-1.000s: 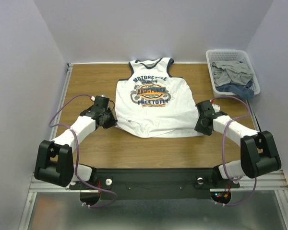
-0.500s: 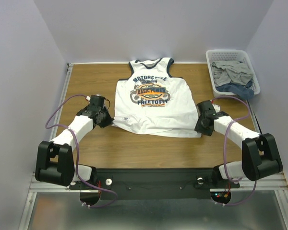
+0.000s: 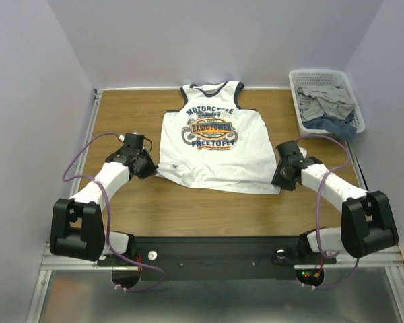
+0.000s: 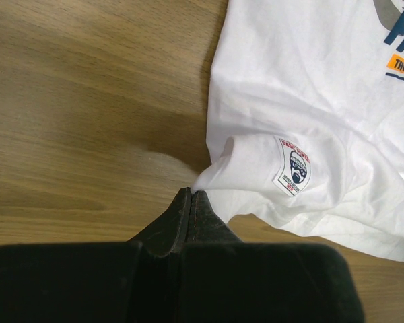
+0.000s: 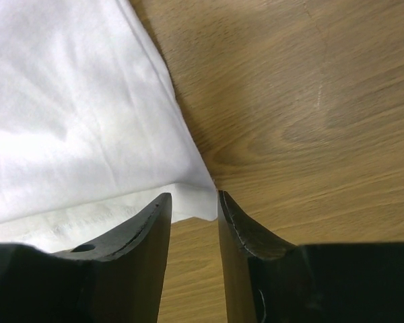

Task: Fold and stack the tank tops
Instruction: Flatten the tank top out

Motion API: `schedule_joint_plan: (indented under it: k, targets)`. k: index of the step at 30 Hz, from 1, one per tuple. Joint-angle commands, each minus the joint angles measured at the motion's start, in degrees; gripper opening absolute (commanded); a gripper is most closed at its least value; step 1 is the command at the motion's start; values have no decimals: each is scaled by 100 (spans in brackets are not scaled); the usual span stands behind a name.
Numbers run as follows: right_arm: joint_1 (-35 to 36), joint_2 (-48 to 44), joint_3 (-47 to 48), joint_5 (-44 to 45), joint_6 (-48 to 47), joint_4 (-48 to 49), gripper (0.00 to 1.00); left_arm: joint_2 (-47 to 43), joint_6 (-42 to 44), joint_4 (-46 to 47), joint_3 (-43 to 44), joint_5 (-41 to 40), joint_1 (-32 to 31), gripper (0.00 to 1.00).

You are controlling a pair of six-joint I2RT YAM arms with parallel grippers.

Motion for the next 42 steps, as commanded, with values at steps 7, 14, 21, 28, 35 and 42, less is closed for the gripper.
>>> schedule_joint_plan:
  k: [7,14,21,28,35,42]
  targets:
    - [196,-200,-148,-58,268,-47,36,-87,86,121,-46,3,66,0]
    - [249,-182,-192,-23,339,-56,35,-87,95,121,-37,-94,268,0]
    - [328,-121,-253,-75,382,-21,38,-25,130,191,-37,47,391,0]
    - [600,-270,-350,-199,602,111,38,45,104,270,-98,152,391,0]
    - [741,-314,-543,-23,804,111,36,-16,104,235,-125,135,391,0]
    - [724,-464,-447,478,963,76,38,-104,104,174,-151,109,391,0]
